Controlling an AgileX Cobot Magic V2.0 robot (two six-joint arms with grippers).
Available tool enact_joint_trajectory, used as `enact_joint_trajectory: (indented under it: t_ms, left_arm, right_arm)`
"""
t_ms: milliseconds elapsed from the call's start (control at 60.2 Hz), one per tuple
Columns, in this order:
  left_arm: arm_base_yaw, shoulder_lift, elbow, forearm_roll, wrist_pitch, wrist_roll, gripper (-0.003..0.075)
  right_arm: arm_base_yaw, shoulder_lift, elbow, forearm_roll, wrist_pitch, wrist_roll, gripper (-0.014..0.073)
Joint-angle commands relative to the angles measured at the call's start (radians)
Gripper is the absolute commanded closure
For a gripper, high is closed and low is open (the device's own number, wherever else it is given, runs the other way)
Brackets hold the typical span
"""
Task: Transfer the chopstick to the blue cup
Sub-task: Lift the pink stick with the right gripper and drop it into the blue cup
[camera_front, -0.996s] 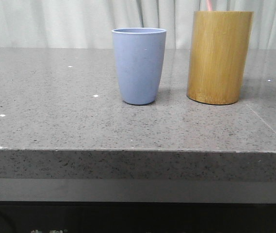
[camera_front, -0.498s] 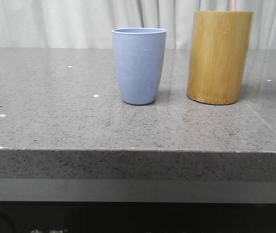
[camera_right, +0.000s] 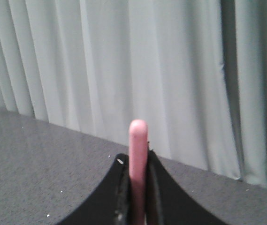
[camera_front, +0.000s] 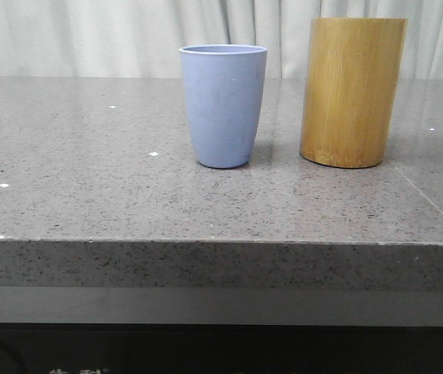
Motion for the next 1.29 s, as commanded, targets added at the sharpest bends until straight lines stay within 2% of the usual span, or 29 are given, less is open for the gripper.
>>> enact_joint_trajectory:
  t_ms: [0,332,598,764,830,880,963,1062,1129,1278]
  left_arm:
    - [0.002,0.011,-0.024,-0.012,-0.085,-0.009,0.0739]
    - [0.002,0.011,-0.024,-0.011,-0.083,-0.009,0.0739]
    - [0.002,0.011,-0.024,0.000,-0.083,-0.009,0.0739]
    - [0.002,0.011,-0.024,0.000,-0.083,-0.009,0.0739]
    - [0.002,0.011,-0.024,0.000,-0.083,-0.009,0.0739]
    - [0.002,0.011,-0.024,0.000,-0.083,-0.009,0.0739]
    - [0.002,0.011,-0.024,0.000,-0.083,-0.009,0.0739]
    - [0.002,0.011,-0.024,0.000,-0.083,-0.009,0.0739]
    - [0.002,0.011,-0.024,0.000,-0.083,-0.009,0.0739]
    - [0.002,0.011,-0.024,0.000,-0.083,-0.009,0.0739]
  right_arm:
    - [0.034,0.021,-0.035,0.021,-0.091,-0.004,0.0600]
    - [0.054,0.169,-0.033,0.023,-0.086,-0.004,0.0592]
    - [0.054,0.178,-0.033,0.025,-0.061,-0.004,0.0380]
    - [0.051,0.161,-0.033,0.024,-0.061,-0.004,0.0326]
    - [0.041,0.137,-0.037,0.024,-0.045,-0.004,0.0335]
    - [0.032,0.118,-0.047,0.024,-0.008,-0.004,0.0375]
    - [0.010,0.096,-0.079,0.024,0.089,-0.004,0.0525]
    - [-0.029,0.080,-0.129,0.014,0.218,-0.004,0.0651]
    - [-0.068,0.069,-0.158,0.008,0.305,-0.004,0.0678]
    - [-0.189,0.026,-0.185,0.005,0.478,-0.004,0.0678]
